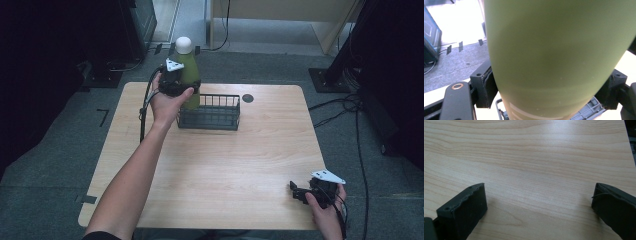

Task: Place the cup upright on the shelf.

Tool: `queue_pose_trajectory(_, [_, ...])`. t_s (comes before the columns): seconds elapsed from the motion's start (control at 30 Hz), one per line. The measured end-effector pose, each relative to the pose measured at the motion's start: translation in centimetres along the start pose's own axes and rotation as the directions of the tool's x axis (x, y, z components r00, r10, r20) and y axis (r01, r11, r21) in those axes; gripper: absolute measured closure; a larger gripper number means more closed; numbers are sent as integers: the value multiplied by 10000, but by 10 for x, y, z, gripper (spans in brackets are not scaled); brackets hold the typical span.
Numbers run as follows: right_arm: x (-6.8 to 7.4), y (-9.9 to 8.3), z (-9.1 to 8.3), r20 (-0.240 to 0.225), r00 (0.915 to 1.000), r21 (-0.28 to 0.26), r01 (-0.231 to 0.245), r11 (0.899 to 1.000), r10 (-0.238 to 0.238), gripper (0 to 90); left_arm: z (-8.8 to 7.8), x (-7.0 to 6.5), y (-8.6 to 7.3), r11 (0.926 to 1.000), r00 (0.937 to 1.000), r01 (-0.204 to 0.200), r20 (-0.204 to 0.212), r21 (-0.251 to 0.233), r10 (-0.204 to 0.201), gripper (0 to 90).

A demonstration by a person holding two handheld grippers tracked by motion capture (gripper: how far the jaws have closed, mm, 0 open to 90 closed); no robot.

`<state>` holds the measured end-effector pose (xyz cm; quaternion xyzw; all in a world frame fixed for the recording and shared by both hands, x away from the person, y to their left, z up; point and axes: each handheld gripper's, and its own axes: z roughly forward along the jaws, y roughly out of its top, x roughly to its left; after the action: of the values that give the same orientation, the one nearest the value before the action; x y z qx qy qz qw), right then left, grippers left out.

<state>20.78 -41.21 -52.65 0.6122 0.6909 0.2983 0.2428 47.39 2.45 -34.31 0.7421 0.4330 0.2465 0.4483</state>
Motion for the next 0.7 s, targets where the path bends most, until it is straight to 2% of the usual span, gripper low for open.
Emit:
queue_pose_trajectory(0.3, [0, 0, 0, -1, 10000, -2, 5, 10000, -5, 0, 13, 1, -11, 9994, 9996, -143, -226, 317, 150, 204])
queue_pose_trajectory(0.7, [0, 0, 0, -4, 10000, 2, 2, 10000, -2, 0, 21, 1, -25, 9983, 9996, -144, -216, 558, 157, 204])
